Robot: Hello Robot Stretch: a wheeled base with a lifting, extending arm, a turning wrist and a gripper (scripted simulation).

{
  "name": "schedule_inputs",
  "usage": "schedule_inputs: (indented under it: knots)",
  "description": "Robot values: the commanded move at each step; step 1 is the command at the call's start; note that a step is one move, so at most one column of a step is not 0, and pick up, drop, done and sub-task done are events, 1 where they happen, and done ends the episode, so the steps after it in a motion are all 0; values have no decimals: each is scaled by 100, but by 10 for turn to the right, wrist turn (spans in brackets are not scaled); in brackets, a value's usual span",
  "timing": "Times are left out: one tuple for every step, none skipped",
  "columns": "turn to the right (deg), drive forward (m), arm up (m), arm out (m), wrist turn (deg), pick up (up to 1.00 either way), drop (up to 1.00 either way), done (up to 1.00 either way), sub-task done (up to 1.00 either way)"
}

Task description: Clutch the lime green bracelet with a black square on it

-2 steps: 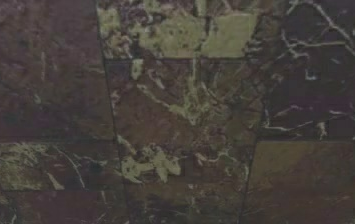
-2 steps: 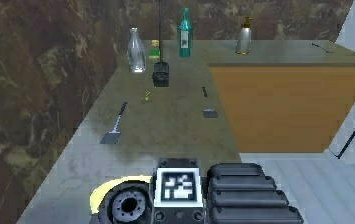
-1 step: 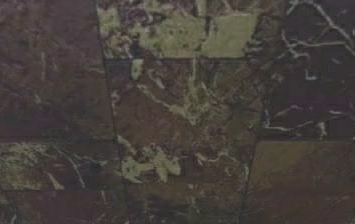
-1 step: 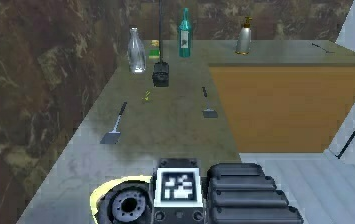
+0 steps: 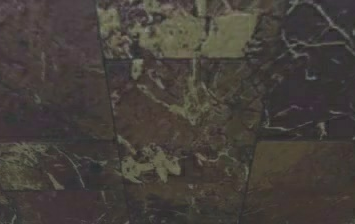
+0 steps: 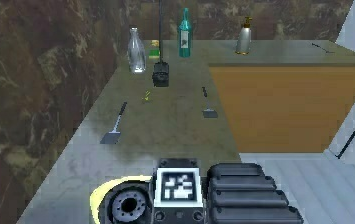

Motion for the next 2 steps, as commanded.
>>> schedule_inputs:
  knots:
    - [0, 0, 0, 0, 450, 0, 0, 0, 0]
    - [0, 0, 0, 0, 360, 0, 0, 0, 0]
